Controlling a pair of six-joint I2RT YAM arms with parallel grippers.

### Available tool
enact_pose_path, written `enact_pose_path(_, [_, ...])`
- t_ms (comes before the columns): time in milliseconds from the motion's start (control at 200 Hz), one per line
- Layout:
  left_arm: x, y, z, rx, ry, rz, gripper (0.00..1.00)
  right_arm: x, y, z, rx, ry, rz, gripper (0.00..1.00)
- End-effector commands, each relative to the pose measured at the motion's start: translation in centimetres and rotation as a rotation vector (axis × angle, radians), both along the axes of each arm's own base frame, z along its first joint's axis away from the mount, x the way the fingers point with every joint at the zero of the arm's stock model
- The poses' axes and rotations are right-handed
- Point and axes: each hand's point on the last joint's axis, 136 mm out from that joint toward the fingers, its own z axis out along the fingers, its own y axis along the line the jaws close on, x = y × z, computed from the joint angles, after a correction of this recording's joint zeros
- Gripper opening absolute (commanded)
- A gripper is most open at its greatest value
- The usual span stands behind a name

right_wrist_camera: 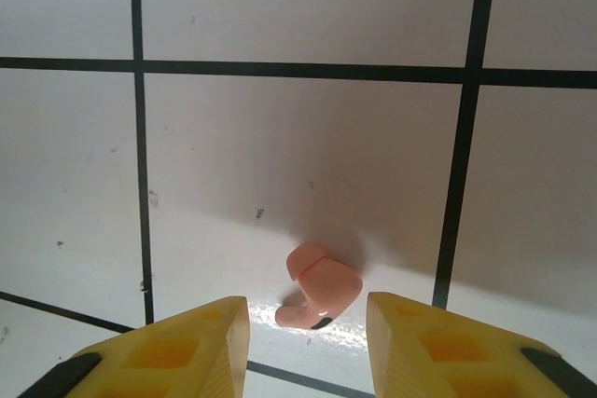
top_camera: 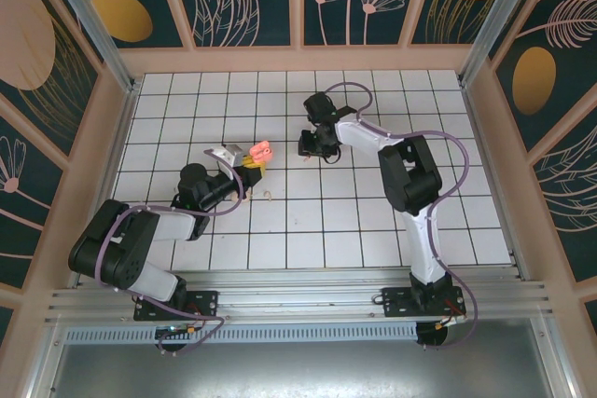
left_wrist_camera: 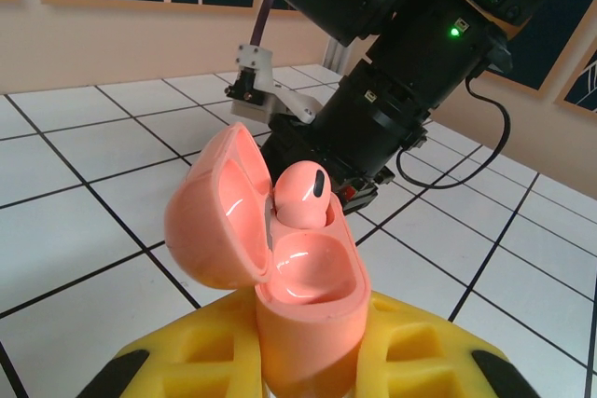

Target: Insert wireless bluetooth earbuds into charging case

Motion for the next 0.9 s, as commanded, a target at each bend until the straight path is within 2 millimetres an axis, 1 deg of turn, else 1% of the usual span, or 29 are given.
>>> enact_pose_path(0, [0.2,0.4,0.5,0.005,-0.028,0.012,0.12,0.6,-0.3,-0.1,-0.019,0.007,-0.024,0.37])
enact_pose_path(260, [0.2,0.3,0.3,0.013,-0.023,0.008,0.12,0.6,-0.1,-1.5,-0.027,0.026,-0.023,0.35])
enact_pose_path(445, [0.2,0.3,0.7,0.011,-0.033,0.005,0.12,0.9,-0.1,-2.1,-0.031,0.018,-0.028,0.32])
enact_pose_path(646, [0.2,0.2,0.9,0.015,-0.037,0.000,0.12,1.5,0.3,-2.2,-0.008,-0.004,-0.032,0.30])
enact_pose_path(896, [0.2,0.1,0.9,0.022,-0.036,-0.003,0.12,2.1,1.6,-1.4,0.056,-0.038,-0.001,0.27])
